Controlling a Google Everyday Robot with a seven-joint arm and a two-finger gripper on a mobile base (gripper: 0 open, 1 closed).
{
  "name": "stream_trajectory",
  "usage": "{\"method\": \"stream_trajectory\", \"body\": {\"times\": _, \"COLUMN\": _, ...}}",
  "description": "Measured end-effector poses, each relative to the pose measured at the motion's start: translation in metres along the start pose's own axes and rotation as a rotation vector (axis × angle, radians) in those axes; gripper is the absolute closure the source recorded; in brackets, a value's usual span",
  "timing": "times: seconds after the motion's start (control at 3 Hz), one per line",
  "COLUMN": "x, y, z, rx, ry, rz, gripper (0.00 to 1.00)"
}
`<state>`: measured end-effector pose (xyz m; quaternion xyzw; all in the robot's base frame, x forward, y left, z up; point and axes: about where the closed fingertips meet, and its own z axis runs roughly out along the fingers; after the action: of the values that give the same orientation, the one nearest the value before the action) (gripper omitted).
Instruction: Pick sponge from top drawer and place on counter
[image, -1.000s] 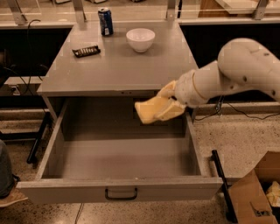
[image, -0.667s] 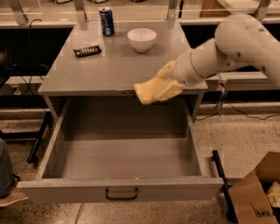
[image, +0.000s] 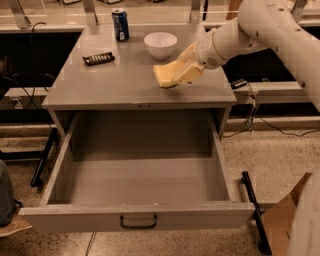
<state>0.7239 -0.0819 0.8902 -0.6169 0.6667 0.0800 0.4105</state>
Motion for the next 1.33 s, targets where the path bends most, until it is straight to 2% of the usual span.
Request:
{"method": "stream_trajectory", "body": {"times": 0.33, "x": 0.006, "y": -0.033, "z": 0.016, "rx": 0.071, "ry": 0.008, "rz": 0.096, "gripper": 0.73}}
{"method": "stream_trajectory", "body": {"times": 0.67, "x": 0.01, "y": -0.043, "z": 0.026, "rx": 0.091, "ry": 0.015, "rz": 0.141, "gripper": 0.5}}
{"method": "stream_trajectory", "body": {"times": 1.0, "x": 0.013, "y": -0.045, "z": 0.035, "rx": 0.08, "ry": 0.029, "rz": 0.169, "gripper": 0.27}}
{"method": "stream_trajectory", "body": {"times": 1.33, "x": 0.017, "y": -0.043, "z": 0.039, "rx": 0.067, "ry": 0.015, "rz": 0.185, "gripper": 0.04}}
